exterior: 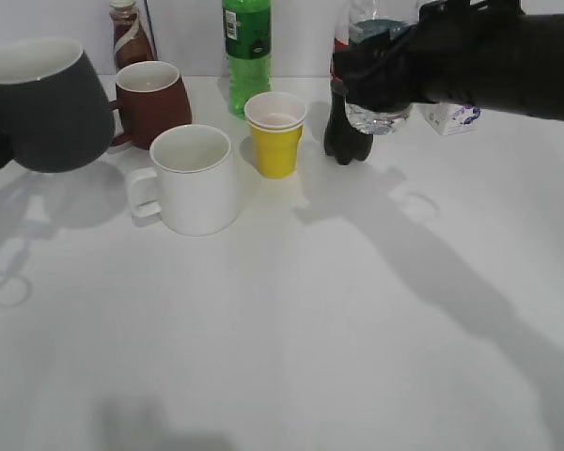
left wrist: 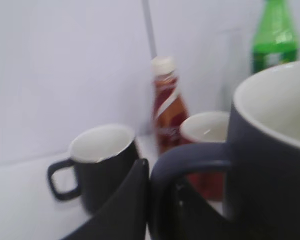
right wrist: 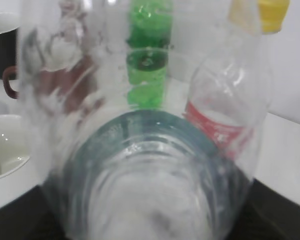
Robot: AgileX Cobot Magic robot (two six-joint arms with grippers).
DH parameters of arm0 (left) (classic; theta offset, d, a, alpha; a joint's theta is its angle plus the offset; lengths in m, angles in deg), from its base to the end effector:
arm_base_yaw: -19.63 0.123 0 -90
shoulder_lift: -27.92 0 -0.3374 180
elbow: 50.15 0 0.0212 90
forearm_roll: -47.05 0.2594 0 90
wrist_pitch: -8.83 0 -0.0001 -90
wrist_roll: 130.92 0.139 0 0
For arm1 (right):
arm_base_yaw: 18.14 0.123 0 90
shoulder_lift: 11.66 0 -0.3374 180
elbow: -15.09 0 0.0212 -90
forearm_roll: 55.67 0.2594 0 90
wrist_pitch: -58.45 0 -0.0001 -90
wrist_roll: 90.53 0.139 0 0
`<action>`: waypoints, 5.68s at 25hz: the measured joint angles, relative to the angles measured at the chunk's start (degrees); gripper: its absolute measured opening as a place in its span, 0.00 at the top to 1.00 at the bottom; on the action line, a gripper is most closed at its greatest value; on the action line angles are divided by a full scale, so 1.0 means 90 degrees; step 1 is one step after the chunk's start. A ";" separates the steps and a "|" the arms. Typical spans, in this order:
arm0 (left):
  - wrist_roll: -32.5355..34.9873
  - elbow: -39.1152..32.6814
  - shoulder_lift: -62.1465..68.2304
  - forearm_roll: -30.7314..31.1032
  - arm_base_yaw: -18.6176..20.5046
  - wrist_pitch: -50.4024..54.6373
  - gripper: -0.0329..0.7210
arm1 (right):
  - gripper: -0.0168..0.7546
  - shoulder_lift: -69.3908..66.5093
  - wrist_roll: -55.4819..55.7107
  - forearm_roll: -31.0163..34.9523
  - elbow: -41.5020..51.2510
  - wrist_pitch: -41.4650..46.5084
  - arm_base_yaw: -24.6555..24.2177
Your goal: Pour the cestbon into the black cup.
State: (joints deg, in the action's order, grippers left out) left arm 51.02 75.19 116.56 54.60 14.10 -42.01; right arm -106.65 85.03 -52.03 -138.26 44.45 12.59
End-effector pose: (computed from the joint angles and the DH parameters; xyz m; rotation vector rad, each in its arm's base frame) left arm 0.2994 -0.0432 0.2584 0.2508 1.5986 -0.0665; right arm 0.3395 0.1994 0.2988 -0.5059 1.8246 0.3421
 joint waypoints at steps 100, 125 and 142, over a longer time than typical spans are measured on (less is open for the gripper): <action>-0.0582 0.0587 -0.4346 -0.0270 0.0402 0.6407 0.49 | 0.12 0.2378 0.1110 -0.1739 0.1879 -0.0263 -0.0977; -0.0582 0.0925 -0.8317 -0.0839 0.0390 1.2796 0.17 | 0.19 0.8413 0.0666 -0.0782 0.2345 0.8586 -0.0977; -0.0576 0.0697 -0.8348 -0.0800 0.0390 1.2451 0.19 | 0.21 0.8662 0.0639 -0.0759 0.2540 0.8203 -0.0977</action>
State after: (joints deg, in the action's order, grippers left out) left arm 45.84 81.47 41.43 47.40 17.61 70.05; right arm -28.69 90.77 -58.86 -115.40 118.28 3.79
